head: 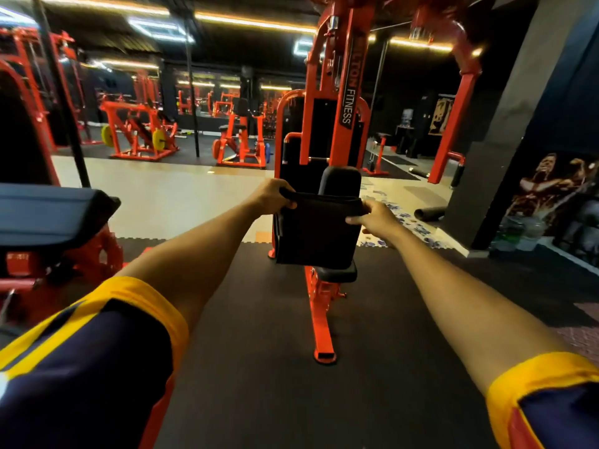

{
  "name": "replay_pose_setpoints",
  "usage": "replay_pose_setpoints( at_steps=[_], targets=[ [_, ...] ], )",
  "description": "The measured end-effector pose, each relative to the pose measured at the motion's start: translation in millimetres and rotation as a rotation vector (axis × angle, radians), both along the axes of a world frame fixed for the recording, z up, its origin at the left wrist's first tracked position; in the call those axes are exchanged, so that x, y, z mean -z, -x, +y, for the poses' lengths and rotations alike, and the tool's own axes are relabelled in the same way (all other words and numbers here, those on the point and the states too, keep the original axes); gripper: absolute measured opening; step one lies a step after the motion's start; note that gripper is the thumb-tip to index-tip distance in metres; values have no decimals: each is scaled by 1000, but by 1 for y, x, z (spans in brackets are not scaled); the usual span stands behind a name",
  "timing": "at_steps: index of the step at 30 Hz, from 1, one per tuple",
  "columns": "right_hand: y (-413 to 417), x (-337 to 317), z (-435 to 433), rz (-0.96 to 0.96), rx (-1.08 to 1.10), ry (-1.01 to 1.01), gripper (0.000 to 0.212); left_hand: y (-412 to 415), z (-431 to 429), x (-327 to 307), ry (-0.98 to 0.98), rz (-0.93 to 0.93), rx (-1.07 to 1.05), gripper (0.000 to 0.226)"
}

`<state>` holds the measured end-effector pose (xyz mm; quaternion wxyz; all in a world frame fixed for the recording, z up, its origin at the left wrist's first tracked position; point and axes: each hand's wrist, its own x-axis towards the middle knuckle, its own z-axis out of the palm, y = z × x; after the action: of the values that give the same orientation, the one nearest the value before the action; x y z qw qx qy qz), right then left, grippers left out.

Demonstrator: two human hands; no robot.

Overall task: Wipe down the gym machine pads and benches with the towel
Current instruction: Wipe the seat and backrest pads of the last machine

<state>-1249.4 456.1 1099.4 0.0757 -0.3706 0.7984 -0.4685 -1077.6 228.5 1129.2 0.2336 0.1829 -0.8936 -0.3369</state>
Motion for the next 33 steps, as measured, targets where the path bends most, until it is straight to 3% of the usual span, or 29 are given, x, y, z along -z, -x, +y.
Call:
replay_pose_setpoints(
  at_steps=[8, 23, 25, 29, 33],
  targets=[
    [85, 5, -100, -102, 63, 62, 27, 102, -98, 8, -19, 28, 78, 31],
    [292, 24, -271, -120, 130, 167, 26, 325, -275, 28, -119, 62, 119, 28],
    [315, 30, -294, -110, 153, 148, 32, 350, -296, 33, -122, 35, 136, 25],
    [359, 45, -323, -124, 215, 72, 63, 406, -335, 50, -138, -7, 162, 28],
    [401, 73, -347, -182, 308, 38, 68, 464, -364, 79, -134, -62, 200, 33]
  ],
)
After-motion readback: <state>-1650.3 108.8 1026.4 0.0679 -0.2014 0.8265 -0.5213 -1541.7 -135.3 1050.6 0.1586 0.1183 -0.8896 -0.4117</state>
